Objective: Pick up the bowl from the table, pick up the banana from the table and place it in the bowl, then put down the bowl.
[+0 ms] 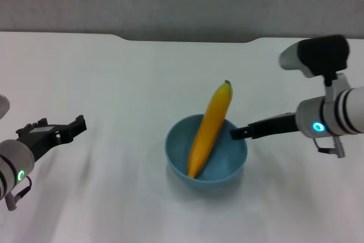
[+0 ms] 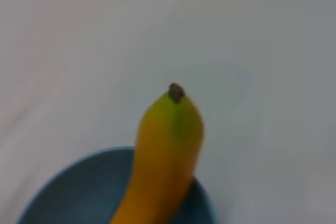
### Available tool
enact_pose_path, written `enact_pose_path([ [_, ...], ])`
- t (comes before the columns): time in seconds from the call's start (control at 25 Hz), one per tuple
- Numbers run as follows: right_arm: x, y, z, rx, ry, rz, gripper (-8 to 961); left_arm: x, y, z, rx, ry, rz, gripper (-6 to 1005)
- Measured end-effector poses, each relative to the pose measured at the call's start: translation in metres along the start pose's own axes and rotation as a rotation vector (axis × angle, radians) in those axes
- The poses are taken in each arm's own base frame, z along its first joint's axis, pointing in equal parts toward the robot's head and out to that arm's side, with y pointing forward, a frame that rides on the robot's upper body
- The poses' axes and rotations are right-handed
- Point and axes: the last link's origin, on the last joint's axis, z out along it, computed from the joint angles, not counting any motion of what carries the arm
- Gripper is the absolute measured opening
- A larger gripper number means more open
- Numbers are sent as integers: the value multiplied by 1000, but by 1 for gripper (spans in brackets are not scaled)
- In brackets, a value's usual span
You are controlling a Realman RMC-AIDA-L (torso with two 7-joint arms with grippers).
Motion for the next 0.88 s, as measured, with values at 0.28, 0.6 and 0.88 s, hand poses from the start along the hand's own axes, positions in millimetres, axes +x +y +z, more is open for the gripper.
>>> enact_pose_path([
  [0.28,-3,-11,-32,58,-148,-43,862,0,-4,-4,7,23,-13,895],
  [0.6,15,-7,-43,145,-330,-144,898,0,-17,-19,19,150,-38,895],
  [0.88,38,-10,-45,233,-470,-130,890,-3,-26,-46,12,355,-60,896],
])
